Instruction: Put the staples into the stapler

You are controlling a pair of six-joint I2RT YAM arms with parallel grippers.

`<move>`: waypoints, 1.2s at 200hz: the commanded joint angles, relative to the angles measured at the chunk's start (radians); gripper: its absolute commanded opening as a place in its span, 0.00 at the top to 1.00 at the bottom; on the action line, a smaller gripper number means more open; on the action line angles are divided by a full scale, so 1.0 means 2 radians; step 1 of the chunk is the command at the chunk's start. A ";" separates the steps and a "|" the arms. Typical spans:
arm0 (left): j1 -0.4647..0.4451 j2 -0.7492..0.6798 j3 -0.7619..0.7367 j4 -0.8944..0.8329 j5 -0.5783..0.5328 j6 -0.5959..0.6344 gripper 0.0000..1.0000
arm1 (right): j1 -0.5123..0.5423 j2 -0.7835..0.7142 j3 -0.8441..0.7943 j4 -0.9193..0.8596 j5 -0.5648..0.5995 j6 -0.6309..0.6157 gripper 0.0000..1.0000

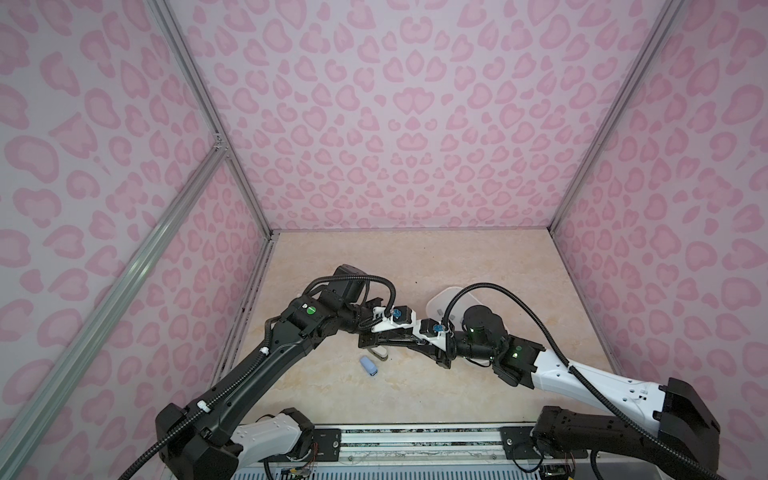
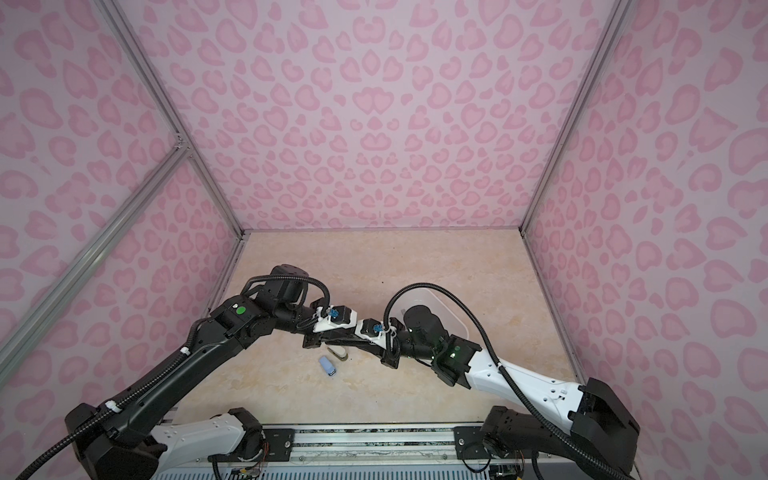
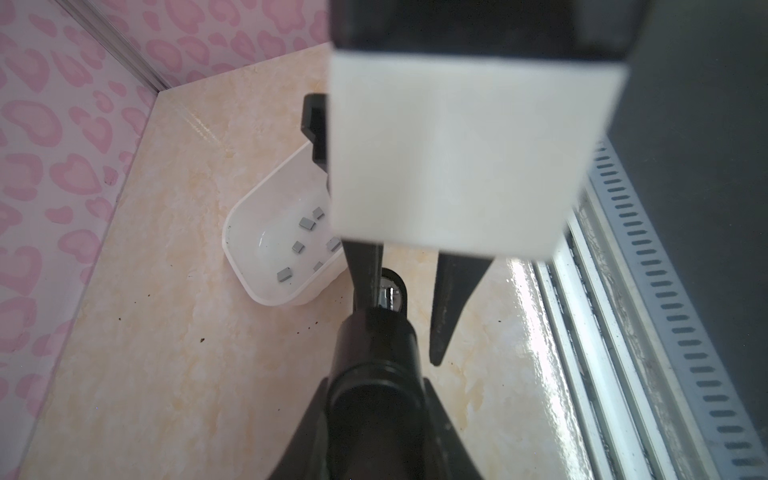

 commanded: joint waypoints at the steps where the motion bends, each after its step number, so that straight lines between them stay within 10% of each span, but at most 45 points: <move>1: 0.001 -0.007 0.000 0.029 0.034 0.008 0.96 | 0.001 0.000 -0.001 -0.004 0.030 0.004 0.60; 104: 0.000 -0.012 -0.004 0.028 0.041 0.011 0.96 | 0.001 -0.005 -0.007 0.009 0.047 0.008 0.61; 180: 0.000 0.014 -0.002 0.031 0.013 0.004 0.96 | 0.009 -0.046 -0.010 0.011 0.070 0.023 0.37; 240: 0.000 0.014 -0.002 0.031 0.014 0.004 0.96 | 0.010 -0.018 0.018 -0.001 0.064 0.036 0.47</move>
